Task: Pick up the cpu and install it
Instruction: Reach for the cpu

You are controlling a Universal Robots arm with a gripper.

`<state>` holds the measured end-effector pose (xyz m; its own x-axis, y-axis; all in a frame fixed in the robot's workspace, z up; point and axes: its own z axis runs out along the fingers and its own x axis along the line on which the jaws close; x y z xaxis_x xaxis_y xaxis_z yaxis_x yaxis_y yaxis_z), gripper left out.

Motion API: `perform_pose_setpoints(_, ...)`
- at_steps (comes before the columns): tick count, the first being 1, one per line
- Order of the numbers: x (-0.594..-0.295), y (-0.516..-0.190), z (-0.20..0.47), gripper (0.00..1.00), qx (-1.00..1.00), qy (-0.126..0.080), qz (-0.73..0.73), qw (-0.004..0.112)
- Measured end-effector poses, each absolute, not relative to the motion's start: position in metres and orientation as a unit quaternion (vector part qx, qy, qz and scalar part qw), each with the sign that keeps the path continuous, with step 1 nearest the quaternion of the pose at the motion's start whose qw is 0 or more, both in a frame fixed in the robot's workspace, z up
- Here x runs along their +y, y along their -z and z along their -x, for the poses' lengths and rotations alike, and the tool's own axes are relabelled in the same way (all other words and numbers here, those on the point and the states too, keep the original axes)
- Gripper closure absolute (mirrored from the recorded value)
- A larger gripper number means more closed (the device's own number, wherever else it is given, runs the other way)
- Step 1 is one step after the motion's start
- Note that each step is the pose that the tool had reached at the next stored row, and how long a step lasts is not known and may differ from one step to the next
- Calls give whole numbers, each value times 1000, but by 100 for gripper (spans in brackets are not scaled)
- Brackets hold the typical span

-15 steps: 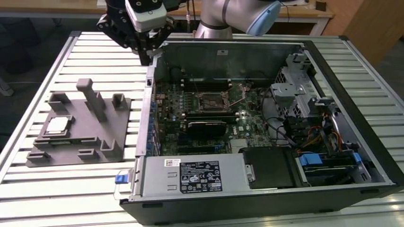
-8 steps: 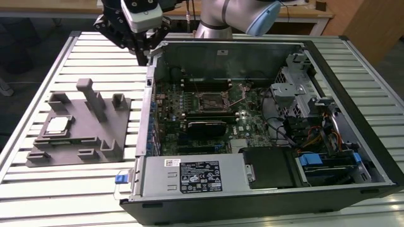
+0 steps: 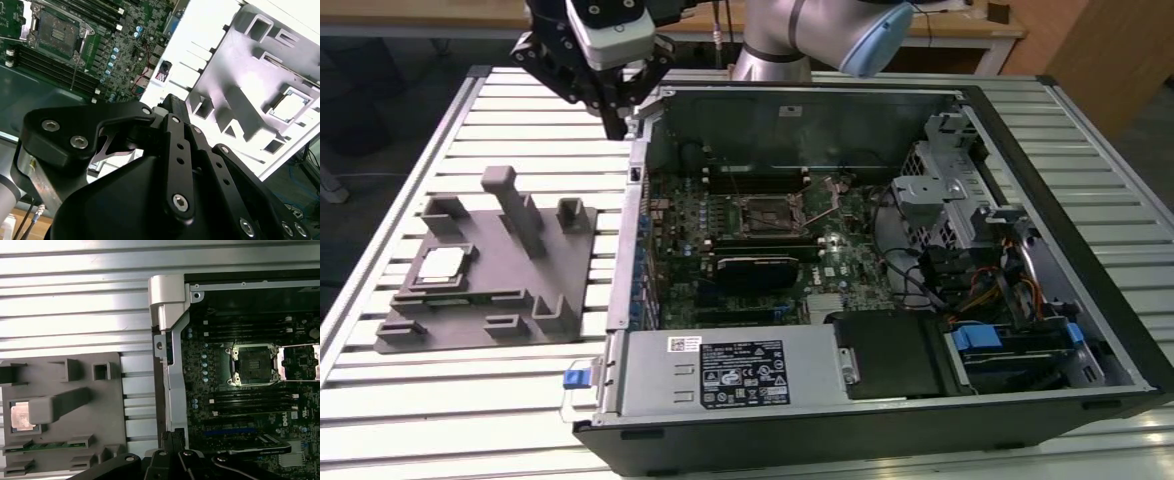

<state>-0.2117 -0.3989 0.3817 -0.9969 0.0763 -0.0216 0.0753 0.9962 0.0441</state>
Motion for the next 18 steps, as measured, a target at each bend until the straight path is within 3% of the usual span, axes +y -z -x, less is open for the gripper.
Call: perform_pose_setpoints(18, -399, -380, 223, 89, 999, -22, -38, 11)
